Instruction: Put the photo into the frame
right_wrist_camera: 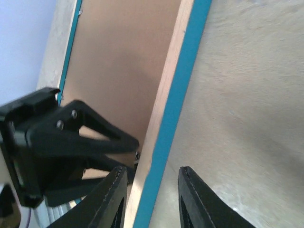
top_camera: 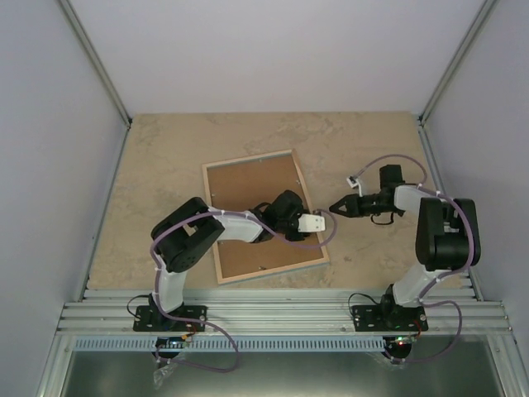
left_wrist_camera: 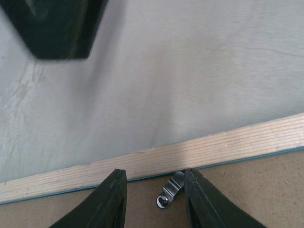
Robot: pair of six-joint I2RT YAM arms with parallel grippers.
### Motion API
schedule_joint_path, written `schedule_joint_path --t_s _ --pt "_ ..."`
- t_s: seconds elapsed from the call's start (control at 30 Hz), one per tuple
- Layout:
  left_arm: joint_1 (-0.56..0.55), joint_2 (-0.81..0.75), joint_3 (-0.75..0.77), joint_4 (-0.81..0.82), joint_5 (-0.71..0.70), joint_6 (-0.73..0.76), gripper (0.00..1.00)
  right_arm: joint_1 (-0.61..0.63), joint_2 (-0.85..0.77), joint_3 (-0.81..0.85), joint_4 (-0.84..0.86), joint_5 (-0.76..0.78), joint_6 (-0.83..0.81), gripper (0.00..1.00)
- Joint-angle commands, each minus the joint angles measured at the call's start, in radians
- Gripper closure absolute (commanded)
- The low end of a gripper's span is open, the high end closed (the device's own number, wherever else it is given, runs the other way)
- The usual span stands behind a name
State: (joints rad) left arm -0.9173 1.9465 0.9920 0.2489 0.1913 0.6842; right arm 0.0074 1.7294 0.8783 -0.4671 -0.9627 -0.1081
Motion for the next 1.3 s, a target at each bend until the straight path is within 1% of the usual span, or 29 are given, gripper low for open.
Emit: schedule_joint_path --t_s 0.0,0.03,0.2,0.27,0.37,0.43,0.47,0.53,0.67,0.77,0.93,1.07,1.2,1.27 --pt "0.057 0.049 0.035 -0.111 -0.04 -0.081 0.61 -0.03 -0.025 -0.043 0.01 0.01 -0.021 0.67" --pt "0.066 0.041 0.04 -0.113 -0.021 -0.101 0.59 -0.03 -0.017 -0.047 0.013 0.003 -0.002 0.67" --pt "0.144 0.003 0.093 -0.151 0.127 -0.232 0.54 -0.029 0.03 -0.039 -0.006 -0.027 -0.006 0.63" --pt "0.158 -0.017 0.09 -0.16 0.16 -0.238 0.54 -0.025 0.05 -0.04 -0.015 -0.044 -0.014 0.6" --pt "0.158 -0.04 0.071 -0.2 0.193 -0.156 0.56 -0.012 0.067 -0.051 -0.015 -0.049 -0.022 0.58" --pt "0.154 -0.04 0.066 -0.217 0.173 -0.134 0.56 -0.008 0.079 -0.052 -0.013 -0.055 -0.024 0.58" --pt "0.154 -0.04 0.065 -0.222 0.17 -0.123 0.56 0.02 0.087 -0.05 -0.013 -0.06 -0.026 0.58" --pt "0.15 -0.039 0.057 -0.232 0.18 -0.081 0.57 0.038 0.105 -0.046 -0.013 -0.069 -0.032 0.6" --pt "0.133 0.004 0.086 -0.244 0.151 -0.039 0.63 0.052 0.146 -0.038 -0.022 -0.077 -0.043 0.65" --pt "0.122 0.054 0.124 -0.264 0.133 -0.064 0.67 0.057 0.163 -0.039 -0.02 -0.073 -0.04 0.68" --pt "0.099 0.093 0.136 -0.252 0.088 -0.084 0.75 0.094 0.224 -0.024 -0.028 -0.068 -0.044 0.72" --pt "0.095 0.119 0.149 -0.252 0.057 -0.097 0.8 0.098 0.259 -0.018 -0.029 -0.059 -0.041 0.76" --pt "0.088 0.161 0.178 -0.252 0.002 -0.162 0.85 0.104 0.275 -0.015 -0.026 -0.046 -0.036 0.8" --pt "0.083 0.172 0.184 -0.224 -0.028 -0.207 0.89 0.112 0.273 -0.013 -0.025 -0.037 -0.032 0.81"
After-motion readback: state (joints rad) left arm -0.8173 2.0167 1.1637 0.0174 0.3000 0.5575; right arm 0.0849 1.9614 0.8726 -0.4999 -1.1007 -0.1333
